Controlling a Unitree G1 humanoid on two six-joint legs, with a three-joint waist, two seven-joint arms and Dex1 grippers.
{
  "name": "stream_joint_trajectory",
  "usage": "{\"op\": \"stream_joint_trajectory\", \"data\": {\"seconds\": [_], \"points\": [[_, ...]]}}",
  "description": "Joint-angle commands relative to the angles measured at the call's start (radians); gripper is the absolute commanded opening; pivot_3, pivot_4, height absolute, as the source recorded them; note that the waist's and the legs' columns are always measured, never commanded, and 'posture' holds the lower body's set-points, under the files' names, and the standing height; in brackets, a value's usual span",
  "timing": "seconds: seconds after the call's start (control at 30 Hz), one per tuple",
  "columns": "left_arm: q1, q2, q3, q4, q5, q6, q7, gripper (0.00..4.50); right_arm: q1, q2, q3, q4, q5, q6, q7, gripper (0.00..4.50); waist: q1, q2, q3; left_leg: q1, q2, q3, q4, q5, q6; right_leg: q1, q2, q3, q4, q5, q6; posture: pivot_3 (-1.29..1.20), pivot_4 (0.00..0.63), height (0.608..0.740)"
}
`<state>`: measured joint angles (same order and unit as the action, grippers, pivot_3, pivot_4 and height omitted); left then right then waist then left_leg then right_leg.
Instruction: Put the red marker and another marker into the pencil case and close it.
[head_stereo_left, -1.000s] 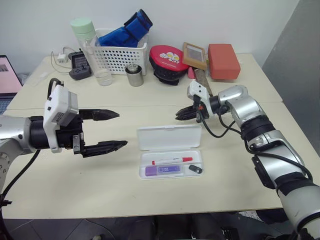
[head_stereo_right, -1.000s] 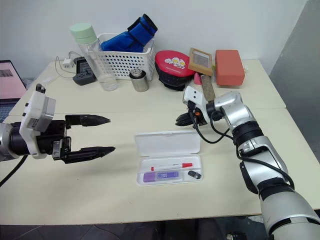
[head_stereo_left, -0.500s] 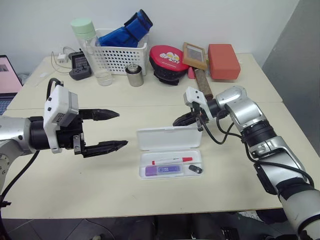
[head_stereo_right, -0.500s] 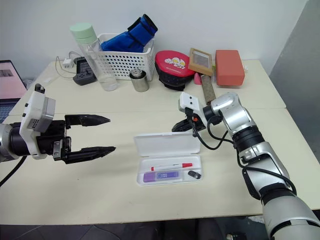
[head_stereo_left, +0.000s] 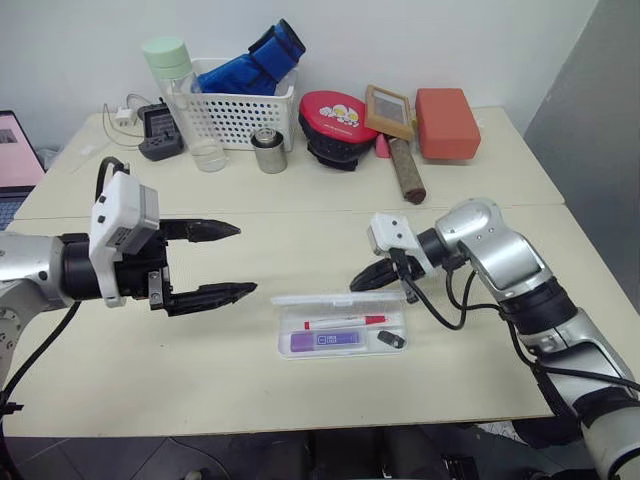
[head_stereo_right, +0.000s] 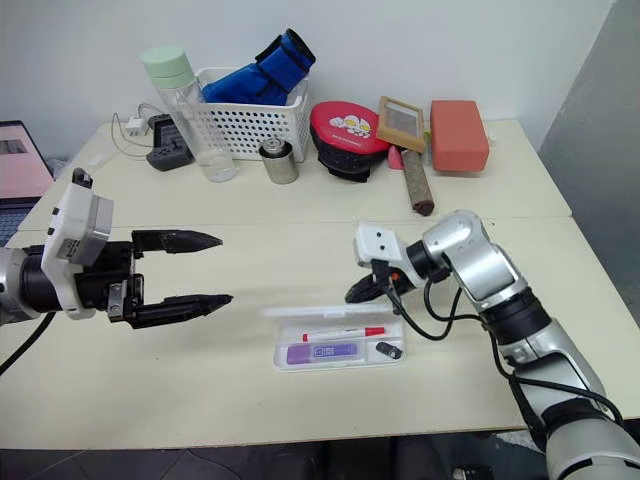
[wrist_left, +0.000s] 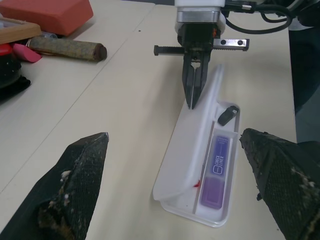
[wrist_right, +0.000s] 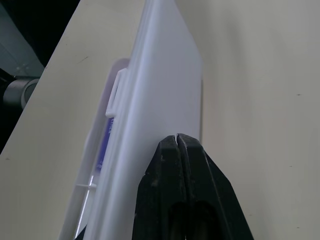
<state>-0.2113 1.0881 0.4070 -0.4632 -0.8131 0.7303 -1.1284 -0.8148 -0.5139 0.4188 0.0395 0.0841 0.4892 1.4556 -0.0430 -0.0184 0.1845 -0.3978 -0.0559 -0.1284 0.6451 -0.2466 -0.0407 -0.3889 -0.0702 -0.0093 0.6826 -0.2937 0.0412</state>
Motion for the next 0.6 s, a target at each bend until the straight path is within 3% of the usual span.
{"op": "stream_joint_trajectory", "data": {"seconds": [0.03, 0.6], "points": [[-0.021, 0.007, -0.012, -0.013, -0.014, -0.015, -0.014, 4.5, 0.028, -0.013, 0.023, -0.066, 0.008, 0.02, -0.013, 0.01, 0.0, 0.0, 0.0, 0.0, 0.0, 0.0, 0.0, 0.0, 0.0, 0.0, 0.0, 0.0, 0.0, 0.0, 0.0, 0.0, 0.15, 0.74], [-0.079, 0.033, -0.09, -0.006, -0.027, -0.009, -0.117, 4.5, 0.121, -0.025, 0.151, 0.03, -0.099, -0.032, -0.108, 0.01, 0.002, 0.0, -0.001, 0.004, 0.0, 0.0, 0.0, -0.001, 0.001, 0.004, 0.001, 0.0, 0.0, 0.0, 0.0, 0.0, 0.15, 0.74]]}}
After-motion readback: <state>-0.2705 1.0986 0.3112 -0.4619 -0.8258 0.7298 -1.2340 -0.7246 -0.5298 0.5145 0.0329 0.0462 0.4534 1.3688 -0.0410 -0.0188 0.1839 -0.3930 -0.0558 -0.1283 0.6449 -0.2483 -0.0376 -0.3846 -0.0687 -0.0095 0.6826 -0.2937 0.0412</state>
